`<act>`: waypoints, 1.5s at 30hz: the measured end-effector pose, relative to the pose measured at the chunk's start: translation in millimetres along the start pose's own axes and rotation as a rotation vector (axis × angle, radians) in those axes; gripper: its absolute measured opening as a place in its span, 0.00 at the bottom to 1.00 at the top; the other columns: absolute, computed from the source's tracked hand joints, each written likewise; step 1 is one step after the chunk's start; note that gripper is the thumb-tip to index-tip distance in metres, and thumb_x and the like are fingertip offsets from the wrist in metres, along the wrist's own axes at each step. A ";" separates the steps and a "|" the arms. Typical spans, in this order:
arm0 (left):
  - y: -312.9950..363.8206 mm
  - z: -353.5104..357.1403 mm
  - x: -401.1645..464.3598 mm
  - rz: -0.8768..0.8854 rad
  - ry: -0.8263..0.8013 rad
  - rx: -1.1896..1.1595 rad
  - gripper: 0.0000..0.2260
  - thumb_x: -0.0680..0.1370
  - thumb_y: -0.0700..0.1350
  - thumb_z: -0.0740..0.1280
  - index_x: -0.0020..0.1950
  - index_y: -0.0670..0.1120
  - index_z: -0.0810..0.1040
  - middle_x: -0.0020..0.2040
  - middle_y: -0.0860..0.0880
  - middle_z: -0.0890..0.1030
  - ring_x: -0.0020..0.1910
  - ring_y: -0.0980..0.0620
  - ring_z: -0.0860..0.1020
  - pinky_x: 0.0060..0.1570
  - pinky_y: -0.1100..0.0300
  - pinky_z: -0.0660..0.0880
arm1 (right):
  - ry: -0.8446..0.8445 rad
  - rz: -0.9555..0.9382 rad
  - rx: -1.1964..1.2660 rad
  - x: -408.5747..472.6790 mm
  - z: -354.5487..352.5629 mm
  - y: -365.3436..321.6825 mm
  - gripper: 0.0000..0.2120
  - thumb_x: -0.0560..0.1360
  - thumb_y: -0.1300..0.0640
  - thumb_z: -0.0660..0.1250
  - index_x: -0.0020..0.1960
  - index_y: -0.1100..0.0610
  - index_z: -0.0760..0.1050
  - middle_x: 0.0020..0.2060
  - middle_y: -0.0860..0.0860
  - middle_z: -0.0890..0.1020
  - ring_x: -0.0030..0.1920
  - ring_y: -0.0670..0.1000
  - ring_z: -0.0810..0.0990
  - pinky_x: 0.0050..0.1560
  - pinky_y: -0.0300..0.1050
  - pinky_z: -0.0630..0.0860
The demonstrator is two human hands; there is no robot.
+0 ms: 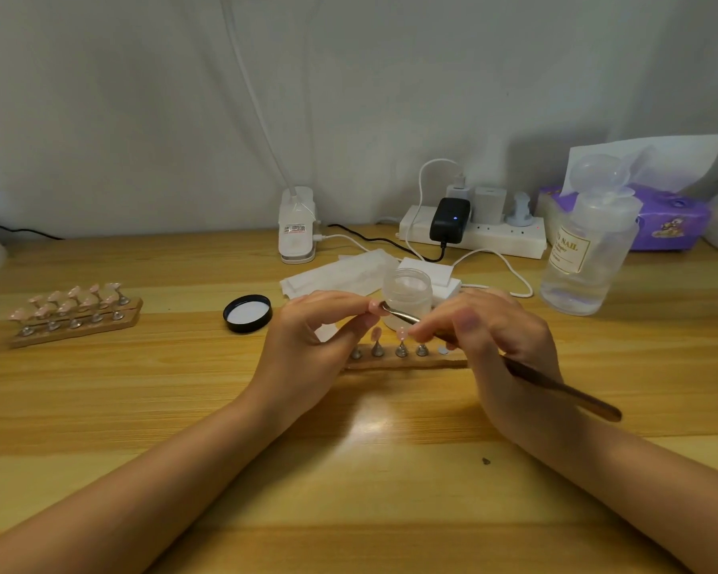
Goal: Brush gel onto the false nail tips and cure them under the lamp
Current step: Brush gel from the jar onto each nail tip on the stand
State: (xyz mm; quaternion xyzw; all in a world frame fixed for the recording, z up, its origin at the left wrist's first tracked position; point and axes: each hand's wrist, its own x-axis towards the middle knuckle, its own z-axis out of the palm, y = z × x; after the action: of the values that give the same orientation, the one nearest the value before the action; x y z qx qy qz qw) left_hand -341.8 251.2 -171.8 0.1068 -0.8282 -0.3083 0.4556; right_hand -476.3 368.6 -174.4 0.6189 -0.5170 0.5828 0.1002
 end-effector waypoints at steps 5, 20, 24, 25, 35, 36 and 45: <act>0.9 -0.6 1.1 0.030 -0.022 0.010 0.13 0.72 0.35 0.69 0.52 0.49 0.79 0.44 0.58 0.81 0.46 0.61 0.79 0.48 0.69 0.73 | 0.039 -0.016 -0.026 2.4 -0.5 -0.9 0.20 0.80 0.45 0.48 0.42 0.49 0.75 0.36 0.43 0.79 0.41 0.41 0.76 0.44 0.53 0.72; 3.4 0.0 1.6 0.049 -0.015 0.005 0.11 0.71 0.38 0.67 0.51 0.50 0.79 0.42 0.58 0.80 0.44 0.61 0.79 0.46 0.64 0.75 | 0.010 -0.123 -0.148 0.7 1.2 -0.1 0.24 0.80 0.49 0.50 0.41 0.58 0.81 0.39 0.42 0.78 0.40 0.47 0.78 0.44 0.52 0.70; 2.1 -0.1 1.1 0.036 -0.021 0.004 0.11 0.71 0.37 0.68 0.51 0.47 0.80 0.42 0.54 0.82 0.44 0.59 0.79 0.46 0.62 0.75 | 0.001 -0.136 -0.156 -0.1 1.7 1.1 0.24 0.80 0.49 0.51 0.39 0.57 0.81 0.36 0.44 0.80 0.39 0.47 0.78 0.45 0.52 0.70; 1.7 -0.3 0.9 0.037 -0.023 0.004 0.11 0.71 0.37 0.68 0.52 0.48 0.79 0.42 0.55 0.82 0.44 0.59 0.79 0.47 0.62 0.75 | 0.010 -0.126 -0.149 -0.5 0.9 1.8 0.25 0.80 0.48 0.50 0.38 0.57 0.81 0.34 0.45 0.80 0.39 0.47 0.77 0.46 0.52 0.70; 1.5 0.0 1.3 0.043 -0.010 -0.002 0.12 0.71 0.38 0.68 0.52 0.50 0.78 0.42 0.60 0.82 0.44 0.63 0.79 0.46 0.68 0.74 | 0.008 -0.089 -0.110 -0.3 0.5 3.1 0.25 0.80 0.49 0.49 0.40 0.58 0.81 0.36 0.46 0.81 0.39 0.49 0.78 0.45 0.54 0.70; 1.8 0.0 1.1 0.036 -0.007 -0.007 0.12 0.71 0.38 0.67 0.52 0.50 0.78 0.42 0.59 0.82 0.44 0.62 0.79 0.45 0.67 0.74 | 0.003 -0.091 -0.120 -0.8 0.4 3.4 0.24 0.80 0.49 0.50 0.40 0.58 0.81 0.36 0.47 0.81 0.40 0.49 0.78 0.45 0.54 0.70; 2.4 -1.2 0.2 -0.012 -0.018 -0.015 0.13 0.72 0.33 0.68 0.52 0.47 0.79 0.45 0.57 0.81 0.48 0.61 0.79 0.50 0.69 0.73 | 0.073 -0.049 -0.022 -0.8 -0.9 2.6 0.22 0.81 0.49 0.48 0.37 0.51 0.76 0.32 0.44 0.78 0.37 0.42 0.75 0.46 0.49 0.68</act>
State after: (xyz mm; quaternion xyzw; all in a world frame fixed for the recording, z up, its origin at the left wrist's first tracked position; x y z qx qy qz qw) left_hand -340.8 252.5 -169.7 0.1057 -0.8294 -0.3180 0.4470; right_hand -478.6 368.5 -176.0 0.6086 -0.5040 0.5966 0.1402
